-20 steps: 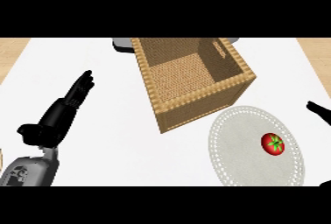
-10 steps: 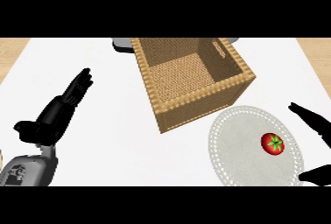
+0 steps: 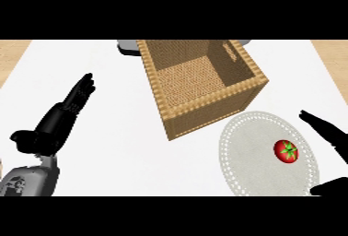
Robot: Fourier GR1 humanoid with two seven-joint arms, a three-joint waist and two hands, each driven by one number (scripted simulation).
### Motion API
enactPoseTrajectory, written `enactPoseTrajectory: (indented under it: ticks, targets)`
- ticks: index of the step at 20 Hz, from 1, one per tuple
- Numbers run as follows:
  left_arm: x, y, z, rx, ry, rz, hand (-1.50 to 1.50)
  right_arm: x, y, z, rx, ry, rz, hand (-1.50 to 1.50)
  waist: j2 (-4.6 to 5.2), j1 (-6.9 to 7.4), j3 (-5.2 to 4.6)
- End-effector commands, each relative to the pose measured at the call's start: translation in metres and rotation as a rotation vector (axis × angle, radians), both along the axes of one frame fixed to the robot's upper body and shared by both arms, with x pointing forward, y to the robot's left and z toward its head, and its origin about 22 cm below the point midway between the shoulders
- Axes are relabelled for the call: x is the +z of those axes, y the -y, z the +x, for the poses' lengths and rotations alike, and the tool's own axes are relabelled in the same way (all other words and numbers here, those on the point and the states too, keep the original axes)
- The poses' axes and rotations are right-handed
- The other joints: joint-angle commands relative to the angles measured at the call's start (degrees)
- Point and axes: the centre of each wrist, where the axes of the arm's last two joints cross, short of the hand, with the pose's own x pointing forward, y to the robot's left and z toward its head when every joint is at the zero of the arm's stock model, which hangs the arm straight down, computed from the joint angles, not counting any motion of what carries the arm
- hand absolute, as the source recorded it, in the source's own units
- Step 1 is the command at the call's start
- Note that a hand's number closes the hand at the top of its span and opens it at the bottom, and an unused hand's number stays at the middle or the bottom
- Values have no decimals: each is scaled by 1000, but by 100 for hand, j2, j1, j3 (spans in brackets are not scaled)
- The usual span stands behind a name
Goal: Pick the tomato from the placemat and place it in the basket
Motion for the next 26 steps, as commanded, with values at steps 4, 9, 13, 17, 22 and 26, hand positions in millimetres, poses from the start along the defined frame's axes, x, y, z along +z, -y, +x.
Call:
enactPoseTrajectory:
  ticks: [4,9,13,17,22,26]
  targets:
    - [-23,11,-7,5,-3,-4,0,-13,0,1,-22,-21,-72,-150,5,2,0]
    - [-3,6,9,4,9,-7,0,-22,-19,24,-9,-27,-107,-150,6,10,0]
    - [6,-2,-6,-13,-21,-2,0,-43,-31,3,-23,-31,-104,-150,-1,8,1]
    - [-7,-10,16,-2,3,-11,0,-54,-22,13,-30,-42,-105,-150,8,-1,0]
    - [10,4,-4,6,3,-2,0,-35,-31,23,-47,-94,-178,-150,-1,14,0]
    - [5,-4,-6,-8,-13,0,0,-71,-8,32,-64,-94,-158,-150,4,31,2]
